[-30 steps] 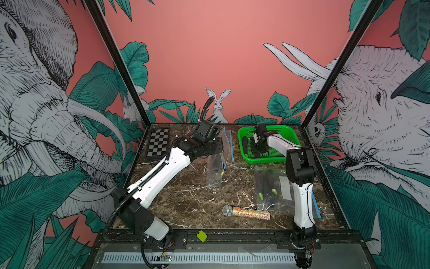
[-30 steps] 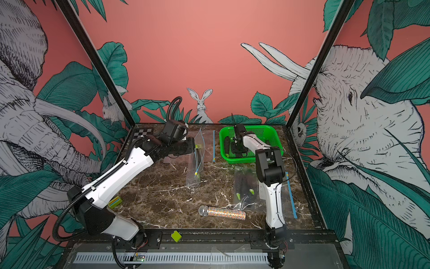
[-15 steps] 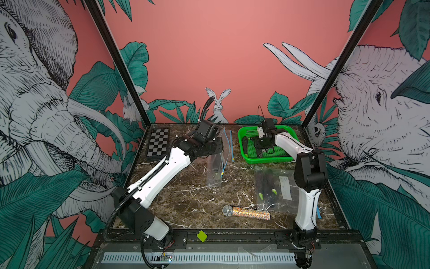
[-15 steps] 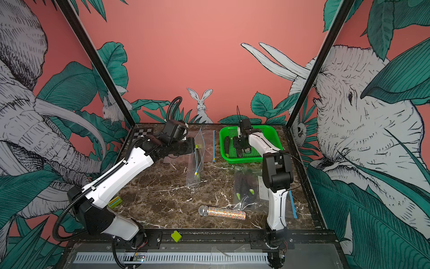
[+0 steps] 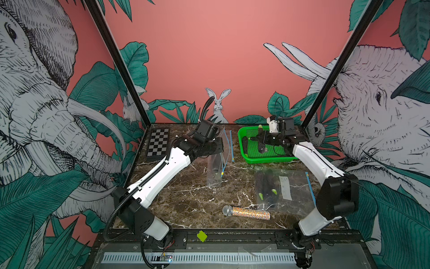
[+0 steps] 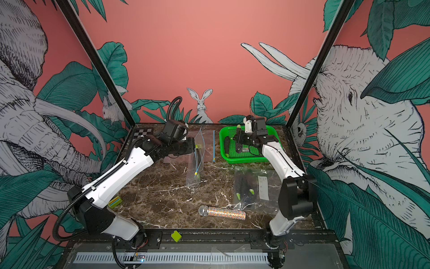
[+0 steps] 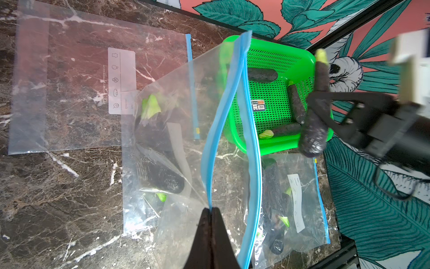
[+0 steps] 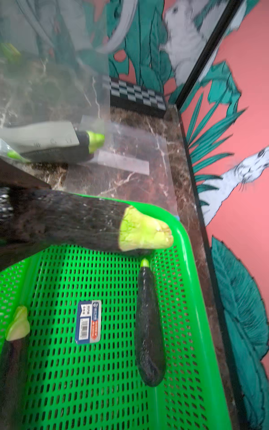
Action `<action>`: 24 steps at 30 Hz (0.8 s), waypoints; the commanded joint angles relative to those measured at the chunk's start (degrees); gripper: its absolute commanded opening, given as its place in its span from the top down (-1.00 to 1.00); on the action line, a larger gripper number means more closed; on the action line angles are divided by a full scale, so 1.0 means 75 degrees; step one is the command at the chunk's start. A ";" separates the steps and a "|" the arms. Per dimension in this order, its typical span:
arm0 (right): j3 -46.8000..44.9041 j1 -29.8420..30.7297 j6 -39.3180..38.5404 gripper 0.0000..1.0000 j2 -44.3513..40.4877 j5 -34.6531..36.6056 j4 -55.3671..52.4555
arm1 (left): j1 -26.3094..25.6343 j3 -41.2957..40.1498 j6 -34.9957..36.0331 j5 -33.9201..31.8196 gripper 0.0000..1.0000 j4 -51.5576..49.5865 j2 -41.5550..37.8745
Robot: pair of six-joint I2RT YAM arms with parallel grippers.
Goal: Place the eggplant in a zip-top bag and seal the zipper
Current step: Pick up the eggplant from the basket, then place the eggplant in the zipper food storage bag.
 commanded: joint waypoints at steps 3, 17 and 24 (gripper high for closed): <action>-0.0467 0.0786 0.1020 0.47 -0.1259 -0.0676 0.2667 | 0.0027 0.0314 0.0001 0.0029 1.00 -0.0083 0.0004; 0.0183 0.3639 0.0001 0.46 -0.0428 0.1242 0.4159 | 0.0027 0.0455 -0.0036 0.0001 1.00 -0.0087 -0.0131; -0.0083 0.3755 -0.0286 0.47 -0.0056 0.1845 0.4151 | 0.0027 0.0443 -0.0033 -0.0002 1.00 -0.0088 -0.0207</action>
